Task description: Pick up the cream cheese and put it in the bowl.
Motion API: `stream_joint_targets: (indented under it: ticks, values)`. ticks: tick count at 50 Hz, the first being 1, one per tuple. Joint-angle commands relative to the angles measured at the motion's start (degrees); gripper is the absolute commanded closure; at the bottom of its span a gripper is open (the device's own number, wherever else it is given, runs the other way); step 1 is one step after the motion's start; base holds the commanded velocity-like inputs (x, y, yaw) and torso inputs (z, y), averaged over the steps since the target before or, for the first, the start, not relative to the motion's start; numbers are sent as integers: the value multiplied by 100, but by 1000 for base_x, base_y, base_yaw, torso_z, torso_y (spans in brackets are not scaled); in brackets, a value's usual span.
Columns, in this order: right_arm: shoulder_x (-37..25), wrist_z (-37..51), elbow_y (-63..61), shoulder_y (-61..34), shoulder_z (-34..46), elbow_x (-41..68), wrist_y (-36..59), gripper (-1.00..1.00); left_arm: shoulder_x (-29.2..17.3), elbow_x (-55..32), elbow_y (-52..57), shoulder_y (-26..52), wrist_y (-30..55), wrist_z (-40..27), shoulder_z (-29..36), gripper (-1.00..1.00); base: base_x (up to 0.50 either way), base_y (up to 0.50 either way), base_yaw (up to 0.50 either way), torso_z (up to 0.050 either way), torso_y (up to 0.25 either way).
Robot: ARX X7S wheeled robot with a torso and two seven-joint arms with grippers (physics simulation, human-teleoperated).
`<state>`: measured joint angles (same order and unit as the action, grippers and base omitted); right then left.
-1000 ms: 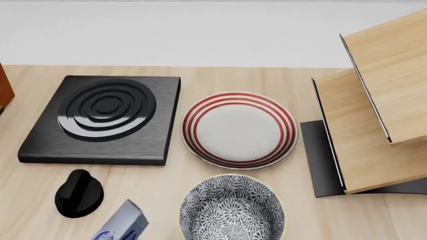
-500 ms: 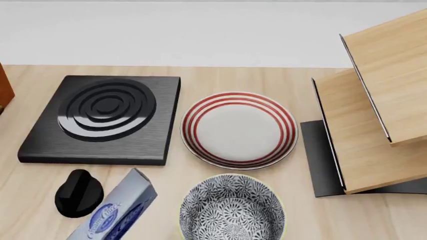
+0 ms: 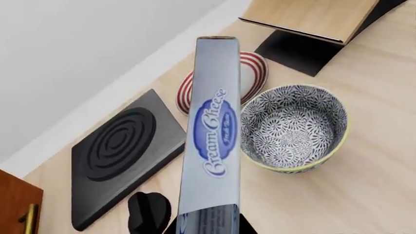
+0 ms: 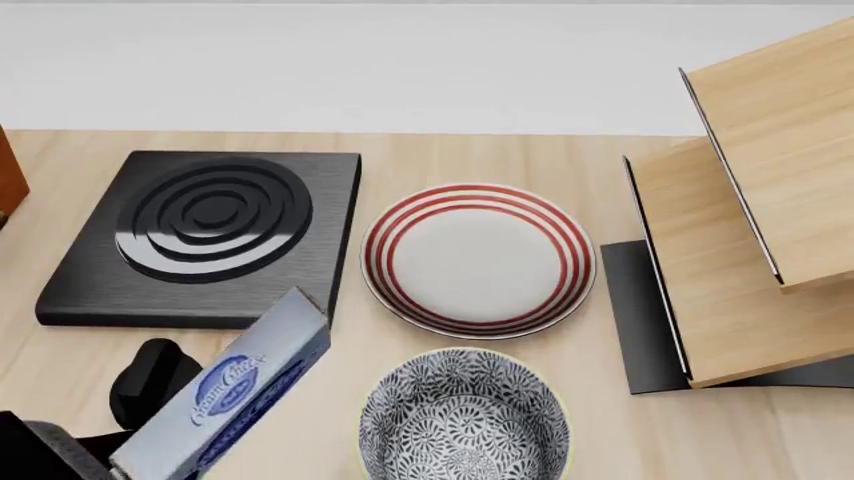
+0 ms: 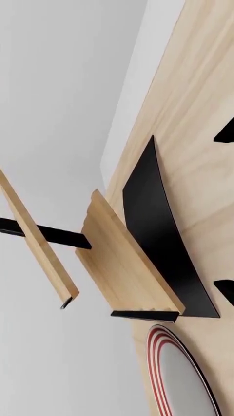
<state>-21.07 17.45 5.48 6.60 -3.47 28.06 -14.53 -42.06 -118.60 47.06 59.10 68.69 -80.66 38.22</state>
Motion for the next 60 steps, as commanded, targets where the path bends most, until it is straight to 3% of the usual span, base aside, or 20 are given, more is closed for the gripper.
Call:
stream_joint_targets:
  ticks: [1,17,30,46,47,48,49,51,60]
  values:
    - [-4,-7,-5,12,3,6,-29,-100,259,-794,-294,1115,-264,-845,920,100,0,0,0,0,0]
    - [-16,9,-12,13,17,8,-16,-100,456,-1001,-1113,2122,-242,-777,1861,100,0,0,0,0,1]
    - [-12,-6,-14,30,18,7,-78,-100,810,-1476,-1033,3759,-1366,-876,3728,100,0,0,0,0,0]
    - [-17,-12,13,9,35,15,-82,-100,1359,-1570,-1254,4095,-1573,-598,4184,100,0,0,0,0,1]
    - [-17,-14,16,7,36,17,-82,-100,1422,-1825,-1424,4368,-1556,-581,4149,100,0,0,0,0,0]
    - [-19,-13,21,-1,41,18,-72,-100,1404,-1652,-1331,4116,-1697,-582,4178,100,0,0,0,0,0]
    - [-21,-17,27,-6,43,20,-70,-100,1511,-2025,-1532,4545,-1562,-530,4135,100,0,0,0,0,0]
    - [-20,-17,27,-5,43,21,-75,-100,1539,-1694,-1317,4112,-1769,-556,4222,100,0,0,0,0,0]
    - [-16,-23,41,1,37,18,-121,-100,1847,-1596,-1506,3955,-1895,-421,4436,100,0,0,0,0,1]
